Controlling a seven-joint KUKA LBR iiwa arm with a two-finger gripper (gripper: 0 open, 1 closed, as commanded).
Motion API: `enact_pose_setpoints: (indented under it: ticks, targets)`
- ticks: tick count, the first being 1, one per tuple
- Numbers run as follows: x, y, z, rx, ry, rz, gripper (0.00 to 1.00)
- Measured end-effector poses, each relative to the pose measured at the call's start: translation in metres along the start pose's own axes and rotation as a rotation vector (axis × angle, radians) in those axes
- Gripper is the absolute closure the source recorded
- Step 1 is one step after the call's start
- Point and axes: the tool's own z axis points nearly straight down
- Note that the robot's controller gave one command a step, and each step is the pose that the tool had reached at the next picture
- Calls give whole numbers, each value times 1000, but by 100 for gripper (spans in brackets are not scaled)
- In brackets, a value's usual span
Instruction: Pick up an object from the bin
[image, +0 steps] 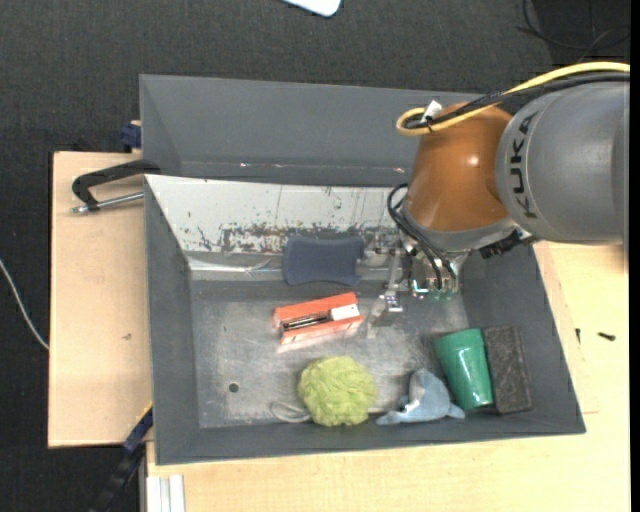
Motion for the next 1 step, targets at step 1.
enact_pose_setpoints:
  ticks: [1]
  targets:
    - [-1,0,-4,0,-7,0,0]
